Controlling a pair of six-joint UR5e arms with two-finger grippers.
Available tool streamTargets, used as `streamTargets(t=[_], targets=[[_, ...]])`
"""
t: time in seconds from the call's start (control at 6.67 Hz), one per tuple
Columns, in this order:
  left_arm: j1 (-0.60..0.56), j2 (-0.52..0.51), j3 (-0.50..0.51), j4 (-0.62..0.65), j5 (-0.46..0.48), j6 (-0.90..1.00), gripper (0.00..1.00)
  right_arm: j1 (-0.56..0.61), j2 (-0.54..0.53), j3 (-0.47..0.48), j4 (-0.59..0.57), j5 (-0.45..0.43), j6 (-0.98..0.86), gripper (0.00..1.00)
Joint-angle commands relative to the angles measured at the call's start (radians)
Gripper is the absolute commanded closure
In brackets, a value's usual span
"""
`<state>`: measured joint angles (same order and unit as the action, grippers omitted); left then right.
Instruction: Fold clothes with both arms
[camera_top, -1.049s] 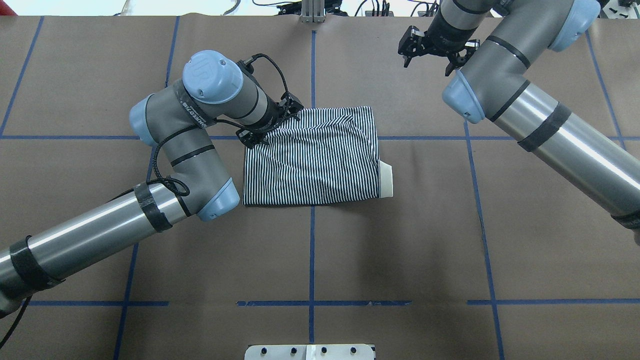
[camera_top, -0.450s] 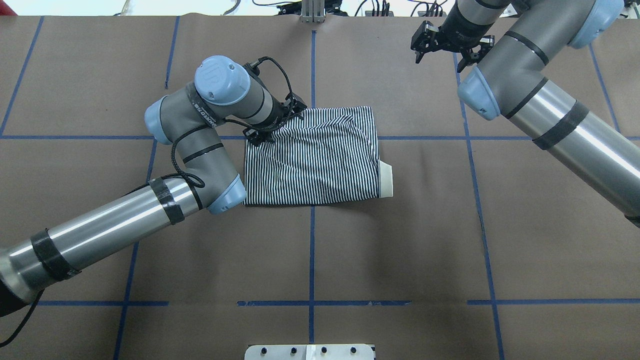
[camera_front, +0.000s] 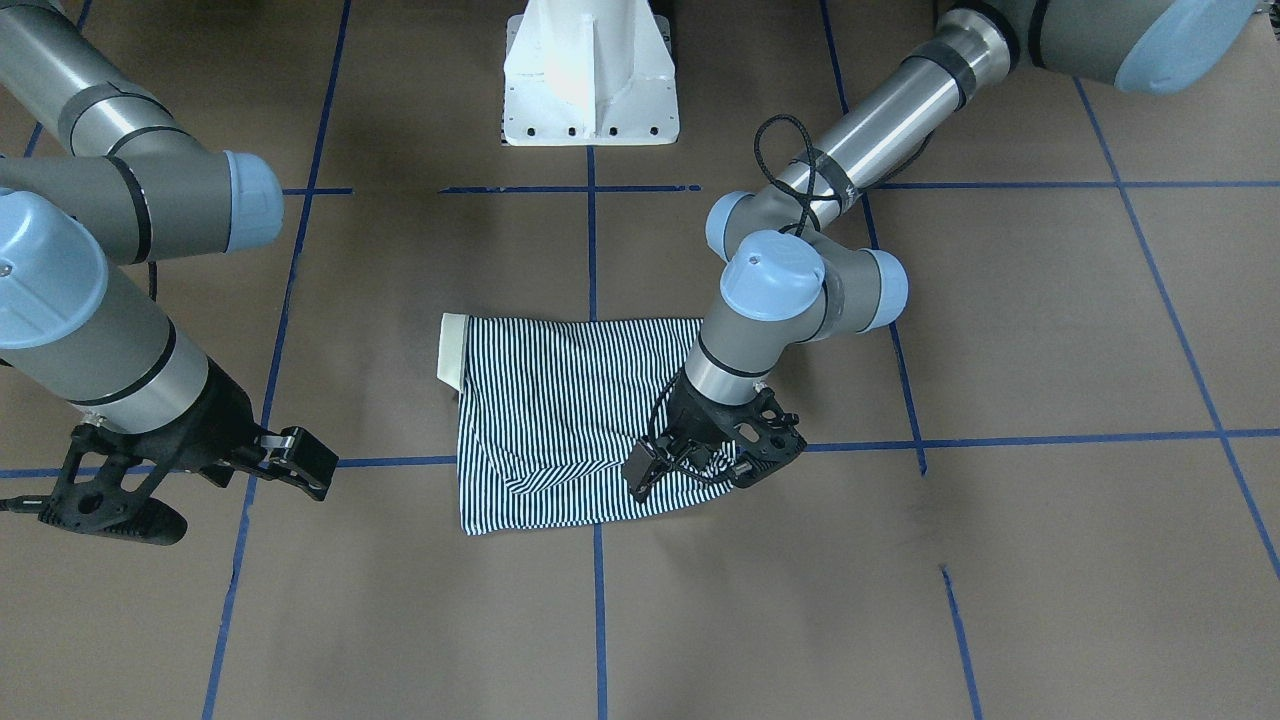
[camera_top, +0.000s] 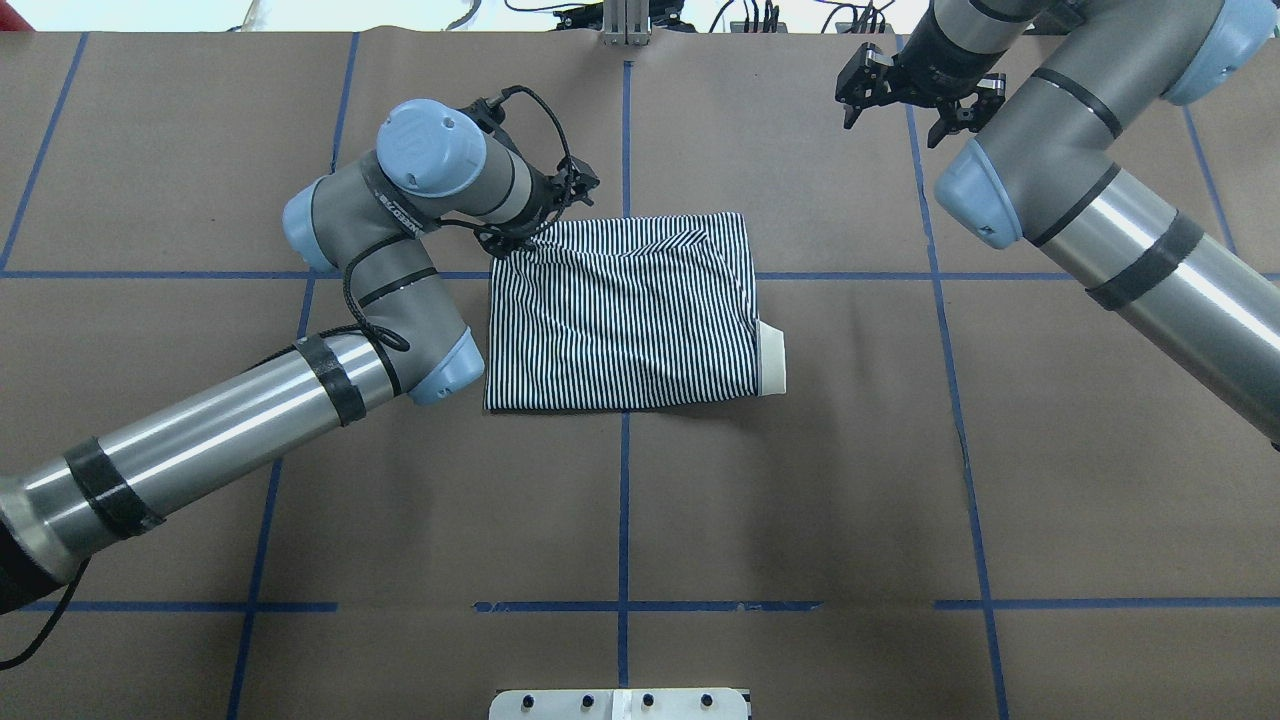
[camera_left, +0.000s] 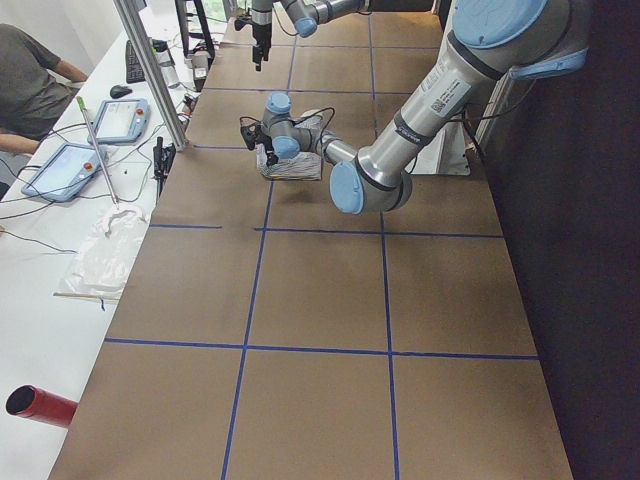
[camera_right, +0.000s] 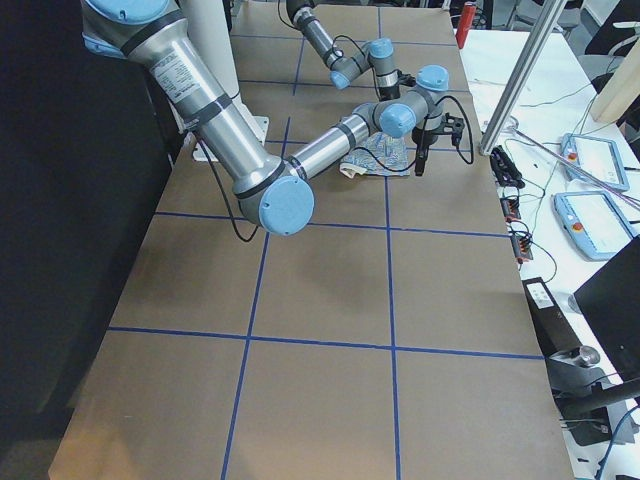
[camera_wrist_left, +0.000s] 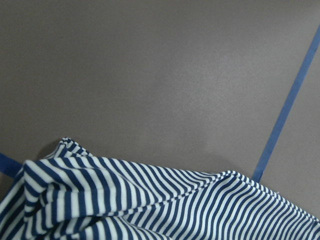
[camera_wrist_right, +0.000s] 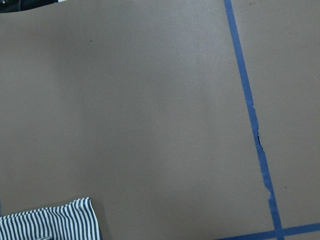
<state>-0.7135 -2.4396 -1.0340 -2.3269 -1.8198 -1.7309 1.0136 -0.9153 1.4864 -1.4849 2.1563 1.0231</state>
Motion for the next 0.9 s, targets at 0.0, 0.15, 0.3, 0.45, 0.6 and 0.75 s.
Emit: streamTargets(t=[0.0, 0.15, 0.3, 0.45, 0.6, 0.75], targets=[[-0.084, -0.007, 0.067, -0.037, 0.017, 0.130, 0.00, 0.002, -0.046, 0.066, -0.005, 0.002, 0.000, 0.00], [-0.108, -0.009, 0.066, -0.035, 0.008, 0.190, 0.00, 0.002, -0.078, 0.089, 0.005, 0.045, 0.000, 0.00], [-0.156, 0.004, 0.048, -0.026, -0.068, 0.271, 0.00, 0.032, -0.103, 0.106, 0.000, 0.077, -0.050, 0.00], [-0.226, 0.075, -0.025, -0.017, -0.213, 0.342, 0.00, 0.058, -0.169, 0.138, -0.001, 0.077, -0.140, 0.00], [-0.312, 0.193, -0.146, 0.027, -0.290, 0.470, 0.00, 0.103, -0.234, 0.156, -0.005, 0.079, -0.263, 0.00], [-0.386, 0.271, -0.244, 0.137, -0.308, 0.645, 0.00, 0.170, -0.308, 0.172, -0.009, 0.109, -0.410, 0.00]])
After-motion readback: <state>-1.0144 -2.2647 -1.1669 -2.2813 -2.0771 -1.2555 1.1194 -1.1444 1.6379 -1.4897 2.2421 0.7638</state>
